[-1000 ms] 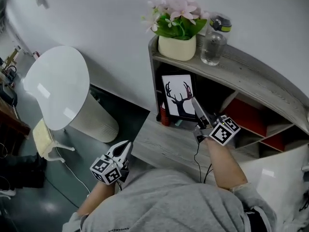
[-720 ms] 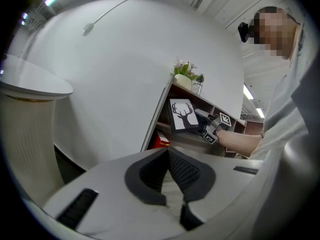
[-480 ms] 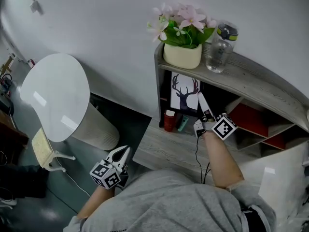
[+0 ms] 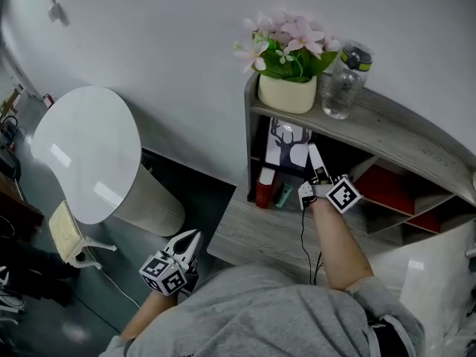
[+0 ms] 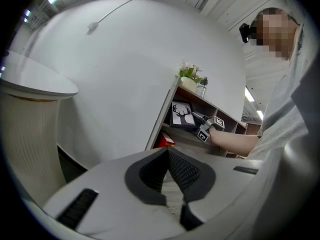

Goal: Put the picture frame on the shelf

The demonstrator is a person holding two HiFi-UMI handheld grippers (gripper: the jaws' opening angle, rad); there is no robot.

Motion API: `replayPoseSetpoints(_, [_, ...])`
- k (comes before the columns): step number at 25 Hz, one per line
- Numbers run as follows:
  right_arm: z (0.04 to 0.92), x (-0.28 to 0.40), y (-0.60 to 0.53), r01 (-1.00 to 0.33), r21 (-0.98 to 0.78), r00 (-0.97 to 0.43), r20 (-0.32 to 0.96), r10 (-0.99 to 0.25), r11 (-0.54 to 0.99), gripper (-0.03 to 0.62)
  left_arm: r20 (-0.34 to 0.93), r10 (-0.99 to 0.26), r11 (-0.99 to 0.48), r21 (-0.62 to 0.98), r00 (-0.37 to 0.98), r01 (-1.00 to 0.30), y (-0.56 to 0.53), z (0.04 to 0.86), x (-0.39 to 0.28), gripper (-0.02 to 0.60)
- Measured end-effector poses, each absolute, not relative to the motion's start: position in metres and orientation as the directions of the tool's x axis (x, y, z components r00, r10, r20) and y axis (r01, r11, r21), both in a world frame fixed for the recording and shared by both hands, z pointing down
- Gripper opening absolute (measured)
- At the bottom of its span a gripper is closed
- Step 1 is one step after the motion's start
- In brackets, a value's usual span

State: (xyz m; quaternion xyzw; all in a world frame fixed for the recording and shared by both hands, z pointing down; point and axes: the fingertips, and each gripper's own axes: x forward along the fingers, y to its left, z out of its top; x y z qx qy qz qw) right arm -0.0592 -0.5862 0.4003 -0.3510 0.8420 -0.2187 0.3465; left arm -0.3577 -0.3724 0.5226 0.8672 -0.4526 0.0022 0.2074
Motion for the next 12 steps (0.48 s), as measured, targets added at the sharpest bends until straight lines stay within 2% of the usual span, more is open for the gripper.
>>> replayPoseSetpoints(12, [0.389, -0.062, -0.598, -0.501, -0.582, -0.477, -0.432, -0.766, 0.640, 0.087, 0.178, -0.792, -0.493, 0.376, 0.583, -0.785, -0.371, 0.525, -0.370, 0.011])
